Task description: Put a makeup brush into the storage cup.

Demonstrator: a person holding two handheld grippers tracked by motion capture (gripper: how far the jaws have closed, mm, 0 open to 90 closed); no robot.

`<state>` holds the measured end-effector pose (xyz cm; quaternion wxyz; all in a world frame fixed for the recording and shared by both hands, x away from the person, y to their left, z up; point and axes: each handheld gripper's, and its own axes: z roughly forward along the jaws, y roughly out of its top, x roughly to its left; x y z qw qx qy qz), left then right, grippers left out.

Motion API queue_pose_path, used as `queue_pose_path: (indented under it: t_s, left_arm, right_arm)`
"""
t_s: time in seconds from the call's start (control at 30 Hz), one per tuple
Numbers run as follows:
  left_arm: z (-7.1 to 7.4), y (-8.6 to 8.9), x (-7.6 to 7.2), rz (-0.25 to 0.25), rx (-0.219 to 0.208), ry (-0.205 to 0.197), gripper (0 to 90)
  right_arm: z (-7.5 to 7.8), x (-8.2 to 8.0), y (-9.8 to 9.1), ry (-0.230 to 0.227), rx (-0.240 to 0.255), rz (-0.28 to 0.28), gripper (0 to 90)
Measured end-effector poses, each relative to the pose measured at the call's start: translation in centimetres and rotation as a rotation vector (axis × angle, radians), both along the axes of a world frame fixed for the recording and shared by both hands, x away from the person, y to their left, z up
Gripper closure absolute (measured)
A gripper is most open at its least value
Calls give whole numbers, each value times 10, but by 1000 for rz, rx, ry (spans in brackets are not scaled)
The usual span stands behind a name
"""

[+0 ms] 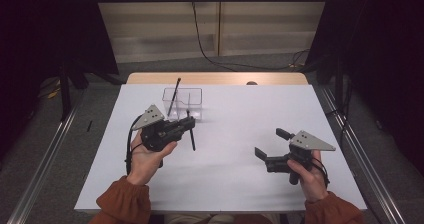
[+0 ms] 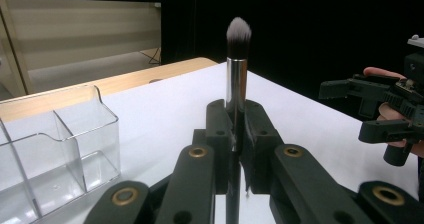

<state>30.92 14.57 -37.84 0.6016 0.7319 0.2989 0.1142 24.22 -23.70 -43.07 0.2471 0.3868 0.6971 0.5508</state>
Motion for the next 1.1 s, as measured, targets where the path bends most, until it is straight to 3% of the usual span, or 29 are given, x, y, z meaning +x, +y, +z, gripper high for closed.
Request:
queue_pose_path:
  t_s: [0.5,0.8,1.1]
  left_arm:
    - [4,26,3,57,4,-5,837]
    - [6,36,6,77,16,-11,837]
    - [10,45,13,100,15,-17,837]
  right_arm:
    - [-7,-11,-33,-16,3,-109,1]
    - [-11,-17,-51,-30,11,-148,14]
    - [-13,-17,-53,-69,-7,-156,10]
